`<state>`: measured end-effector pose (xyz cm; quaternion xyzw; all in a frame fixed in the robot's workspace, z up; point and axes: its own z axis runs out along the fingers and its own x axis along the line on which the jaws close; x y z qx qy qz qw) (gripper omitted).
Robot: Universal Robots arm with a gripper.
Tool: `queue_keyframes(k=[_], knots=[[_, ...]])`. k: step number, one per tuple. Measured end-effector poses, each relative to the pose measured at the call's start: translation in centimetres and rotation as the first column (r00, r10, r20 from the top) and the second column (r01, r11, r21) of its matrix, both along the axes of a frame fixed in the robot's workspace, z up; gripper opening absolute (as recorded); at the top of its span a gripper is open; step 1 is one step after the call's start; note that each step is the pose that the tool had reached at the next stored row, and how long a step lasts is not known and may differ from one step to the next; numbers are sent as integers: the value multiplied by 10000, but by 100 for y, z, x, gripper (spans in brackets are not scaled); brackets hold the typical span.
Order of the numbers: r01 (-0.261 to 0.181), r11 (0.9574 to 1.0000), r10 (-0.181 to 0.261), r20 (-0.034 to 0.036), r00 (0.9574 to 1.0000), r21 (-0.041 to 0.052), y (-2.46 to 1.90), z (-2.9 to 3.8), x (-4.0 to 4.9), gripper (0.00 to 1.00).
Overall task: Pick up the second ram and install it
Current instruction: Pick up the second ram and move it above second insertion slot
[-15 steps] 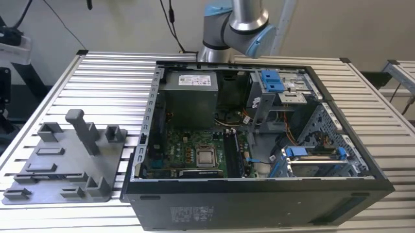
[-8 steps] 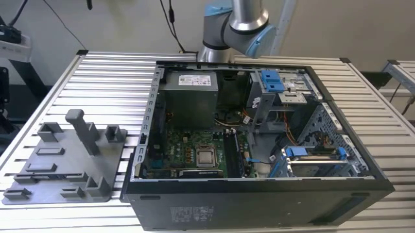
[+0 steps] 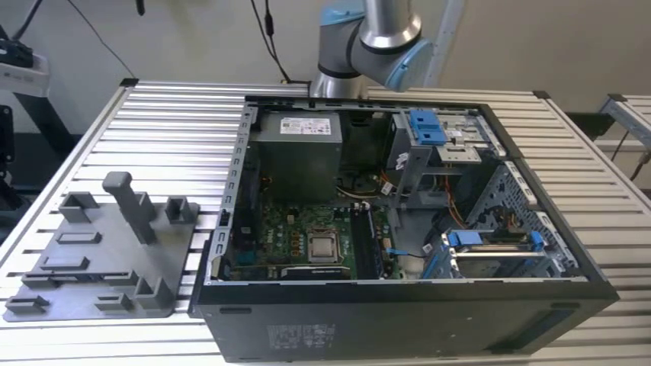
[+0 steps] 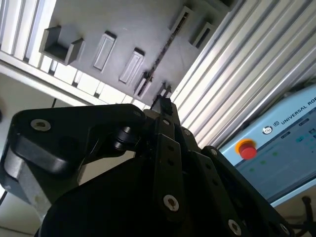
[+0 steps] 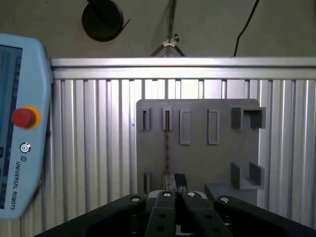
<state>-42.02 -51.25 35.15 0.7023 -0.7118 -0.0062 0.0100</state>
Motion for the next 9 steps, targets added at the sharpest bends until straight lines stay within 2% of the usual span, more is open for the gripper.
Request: queue_keyframes(k=[9], knots=[[-177,9998,177,0,9998,0,0,0,0,11]])
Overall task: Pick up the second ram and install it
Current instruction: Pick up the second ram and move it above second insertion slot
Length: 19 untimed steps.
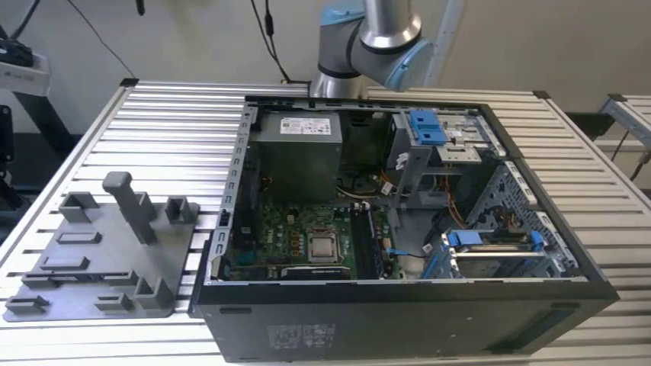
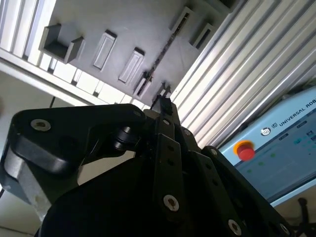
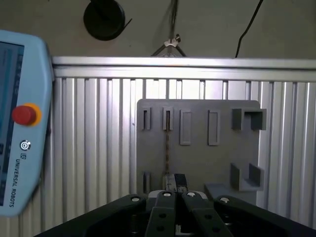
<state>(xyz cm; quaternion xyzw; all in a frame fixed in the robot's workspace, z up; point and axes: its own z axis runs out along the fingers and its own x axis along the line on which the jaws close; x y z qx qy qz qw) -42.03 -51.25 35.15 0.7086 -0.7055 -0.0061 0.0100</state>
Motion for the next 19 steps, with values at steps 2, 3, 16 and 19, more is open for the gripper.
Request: queue_keyframes(k=[2,3,16,19], knots=[[-39,10000,39,0,10000,-1,0,0,0,12],[-59,10000,59,0,10000,0,0,0,0,17],[-263,9997,263,-2,9997,-2,0,-15,0,42],[-442,9990,442,0,9990,-1,0,-39,1,42]])
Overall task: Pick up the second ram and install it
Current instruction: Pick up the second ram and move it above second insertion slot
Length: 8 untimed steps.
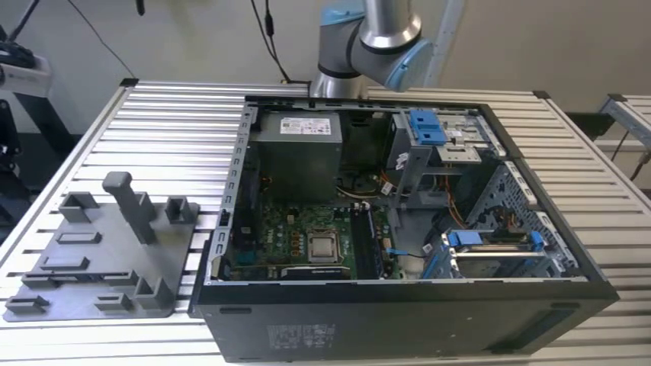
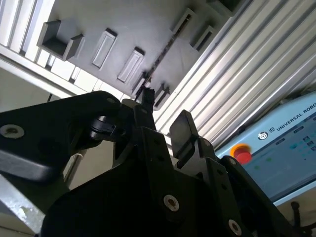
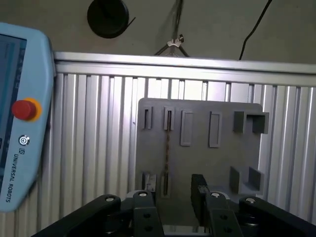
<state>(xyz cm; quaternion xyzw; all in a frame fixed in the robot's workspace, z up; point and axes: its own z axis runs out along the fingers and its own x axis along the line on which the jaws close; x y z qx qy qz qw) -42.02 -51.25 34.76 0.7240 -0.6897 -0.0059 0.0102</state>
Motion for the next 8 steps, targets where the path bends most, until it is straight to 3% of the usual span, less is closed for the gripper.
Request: queue_keyframes(k=[4,8], knots=[[-452,9990,452,0,9990,0,1,-32,-1,42],[-488,9988,488,-1,9988,-1,0,-34,-1,42]])
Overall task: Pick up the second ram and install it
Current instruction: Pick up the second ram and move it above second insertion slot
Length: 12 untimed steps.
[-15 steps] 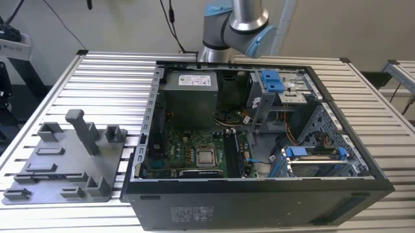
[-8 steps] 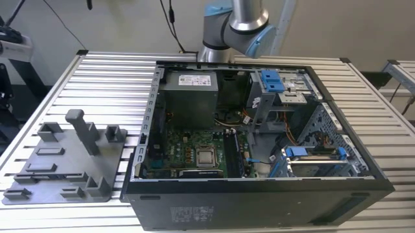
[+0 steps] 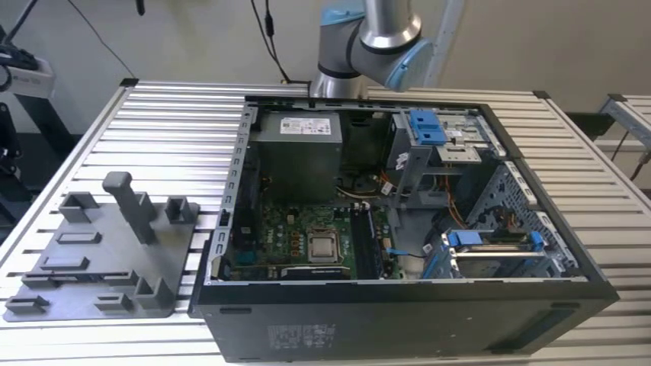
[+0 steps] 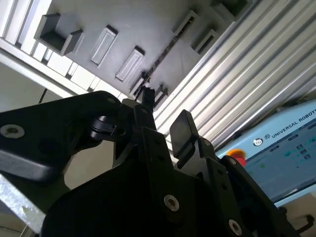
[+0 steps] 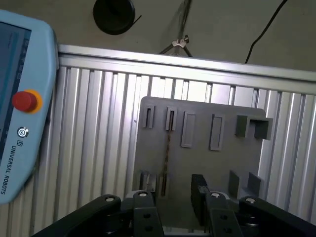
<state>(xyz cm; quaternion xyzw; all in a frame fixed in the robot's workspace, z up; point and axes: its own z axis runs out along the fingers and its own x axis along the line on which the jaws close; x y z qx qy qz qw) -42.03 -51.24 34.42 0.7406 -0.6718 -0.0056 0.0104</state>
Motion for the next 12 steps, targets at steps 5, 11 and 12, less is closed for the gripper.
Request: queue_keyframes(k=[5,11,12], knots=[[-1,9999,1,3,10000,-101,2,-48,0,42],[0,9999,0,2,10000,-163,2,-155,0,42],[0,9998,0,2,10000,-182,2,-173,-1,42]])
